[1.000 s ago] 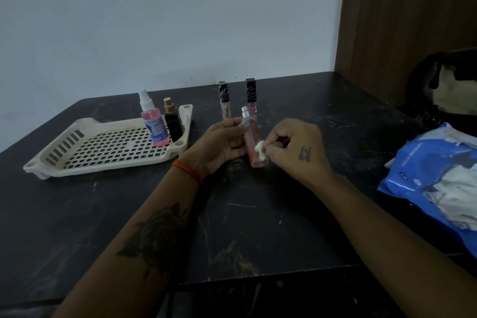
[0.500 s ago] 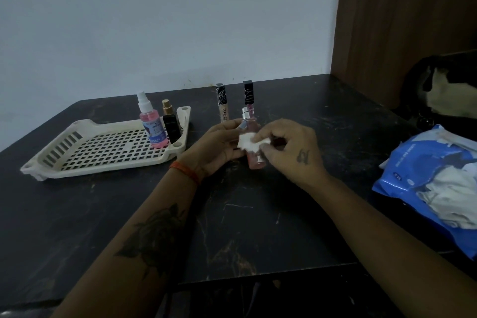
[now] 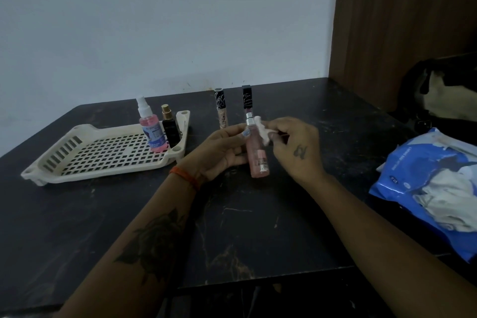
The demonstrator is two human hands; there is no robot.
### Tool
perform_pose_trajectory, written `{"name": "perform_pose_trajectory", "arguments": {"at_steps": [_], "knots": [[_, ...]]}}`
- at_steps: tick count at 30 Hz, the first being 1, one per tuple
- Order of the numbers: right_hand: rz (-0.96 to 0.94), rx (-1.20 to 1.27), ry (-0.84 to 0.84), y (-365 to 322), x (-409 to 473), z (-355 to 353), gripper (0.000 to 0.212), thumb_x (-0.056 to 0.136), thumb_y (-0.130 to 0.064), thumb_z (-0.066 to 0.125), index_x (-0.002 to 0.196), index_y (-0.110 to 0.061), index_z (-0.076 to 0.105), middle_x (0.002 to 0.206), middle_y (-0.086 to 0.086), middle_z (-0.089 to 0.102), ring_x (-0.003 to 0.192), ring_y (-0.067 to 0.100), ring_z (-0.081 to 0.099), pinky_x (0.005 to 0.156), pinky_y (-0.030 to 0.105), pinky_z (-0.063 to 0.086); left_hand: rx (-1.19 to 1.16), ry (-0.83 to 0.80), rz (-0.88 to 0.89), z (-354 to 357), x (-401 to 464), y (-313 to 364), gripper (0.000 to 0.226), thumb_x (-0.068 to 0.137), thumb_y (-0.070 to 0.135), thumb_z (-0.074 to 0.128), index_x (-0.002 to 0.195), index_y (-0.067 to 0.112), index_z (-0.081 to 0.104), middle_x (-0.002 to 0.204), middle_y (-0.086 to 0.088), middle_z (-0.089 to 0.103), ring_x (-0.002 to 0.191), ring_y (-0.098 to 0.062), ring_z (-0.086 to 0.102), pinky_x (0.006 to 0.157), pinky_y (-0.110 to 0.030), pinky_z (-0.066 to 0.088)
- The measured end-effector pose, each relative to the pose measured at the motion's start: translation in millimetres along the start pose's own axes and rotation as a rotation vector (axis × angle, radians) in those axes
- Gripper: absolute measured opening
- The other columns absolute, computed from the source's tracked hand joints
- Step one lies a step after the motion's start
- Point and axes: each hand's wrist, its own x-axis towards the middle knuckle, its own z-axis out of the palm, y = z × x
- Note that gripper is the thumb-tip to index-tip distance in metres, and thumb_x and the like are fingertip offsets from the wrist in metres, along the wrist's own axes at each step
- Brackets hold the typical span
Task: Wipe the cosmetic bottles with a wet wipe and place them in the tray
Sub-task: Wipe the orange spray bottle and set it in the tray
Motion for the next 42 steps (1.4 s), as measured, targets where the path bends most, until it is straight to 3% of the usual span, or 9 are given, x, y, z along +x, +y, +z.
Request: {"name": "perform_pose_trajectory", "arguments": {"at_steps": [3,8,11,14,20,27,33,38,42], "knots": [[-0.097,-0.053,0.137,-4.5,1.6,-1.9,0.027,0.079,0.010,0.057,0.098,-0.003,0.071,0.095,0.013,0.069,0.084,0.015,0.062,0.074,0.004,0.042,0.013,-0.013,0.030,2.7,0.3,-0.1,0.031,0.081,0.014,0.053,0.111,0.011,0.057,0.107,-0.008,0.066,0.097,-0.019,0.066,0.077,-0.036,0.057],[-0.251,-0.141,-0.113,-10.2,-3.5,-1.1,0.027,0.080,0.004,0.059,0.102,-0.006,0.070,0.107,0.014,0.066,0.100,0.024,0.059,0.089,0.017,0.039,0.037,0.002,0.086,3.0,0.8,-2.3,0.034,0.077,0.009,0.056,0.111,0.012,0.056,0.105,-0.009,0.064,0.093,-0.019,0.068,0.073,-0.034,0.057],[-0.260,-0.105,-0.087,-9.4,-3.7,-2.7,0.026,0.078,0.007,0.061,0.099,-0.005,0.071,0.104,0.014,0.068,0.098,0.022,0.061,0.088,0.016,0.042,0.060,0.020,0.097,3.5,1.0,-2.8,0.035,0.075,0.009,0.058,0.110,0.015,0.058,0.105,-0.007,0.065,0.094,-0.019,0.068,0.073,-0.033,0.057],[-0.144,0.024,0.001,-8.4,-0.9,-2.5,0.023,0.080,0.007,0.059,0.095,-0.005,0.072,0.099,0.011,0.071,0.089,0.010,0.061,0.082,0.003,0.044,0.049,0.018,0.108,2.6,0.8,-3.3,0.034,0.074,0.009,0.057,0.108,0.016,0.060,0.102,-0.004,0.070,0.096,-0.019,0.068,0.072,-0.033,0.057],[0.114,0.071,0.028,-1.7,2.1,-0.7,0.018,0.083,0.003,0.059,0.094,-0.005,0.072,0.096,0.006,0.073,0.085,0.012,0.067,0.071,0.008,0.050,0.017,-0.006,0.082,0.7,-0.3,-2.3,0.039,0.077,0.008,0.052,0.115,0.017,0.057,0.107,-0.003,0.069,0.101,-0.018,0.066,0.075,-0.034,0.057],[-0.072,0.108,-0.002,-12.4,-3.6,1.1,0.016,0.079,-0.005,0.068,0.095,-0.005,0.072,0.097,0.008,0.071,0.087,0.010,0.063,0.078,0.007,0.047,-0.024,-0.046,0.082,2.6,-1.9,-0.2,0.043,0.077,0.004,0.048,0.119,0.014,0.053,0.111,-0.011,0.062,0.096,-0.019,0.065,0.082,-0.036,0.056],[0.247,0.206,0.019,-2.1,4.8,-1.6,0.014,0.080,-0.012,0.068,0.094,-0.010,0.072,0.091,0.002,0.073,0.074,0.003,0.062,0.069,0.010,0.050,-0.035,-0.058,0.079,5.2,-1.6,0.5,0.043,0.080,0.005,0.047,0.123,0.012,0.051,0.117,-0.011,0.061,0.102,-0.021,0.064,0.083,-0.039,0.056],[-0.051,0.089,0.050,-9.3,-2.4,0.9,0.016,0.078,-0.005,0.069,0.094,-0.007,0.072,0.095,0.006,0.071,0.086,0.009,0.063,0.077,0.007,0.047,-0.022,-0.070,0.089,4.1,-1.6,-0.3,0.042,0.084,0.001,0.042,0.124,0.012,0.050,0.116,-0.011,0.061,0.105,-0.024,0.061,0.088,-0.040,0.054],[-0.026,0.098,-0.023,-8.8,-2.3,2.1,0.017,0.079,-0.006,0.069,0.094,-0.010,0.073,0.098,0.004,0.071,0.090,0.009,0.063,0.079,0.007,0.046,0.002,-0.072,0.047,4.4,-3.1,-1.5,0.034,0.078,0.006,0.050,0.110,0.015,0.059,0.101,-0.004,0.072,0.096,-0.019,0.067,0.079,-0.034,0.057]]}}
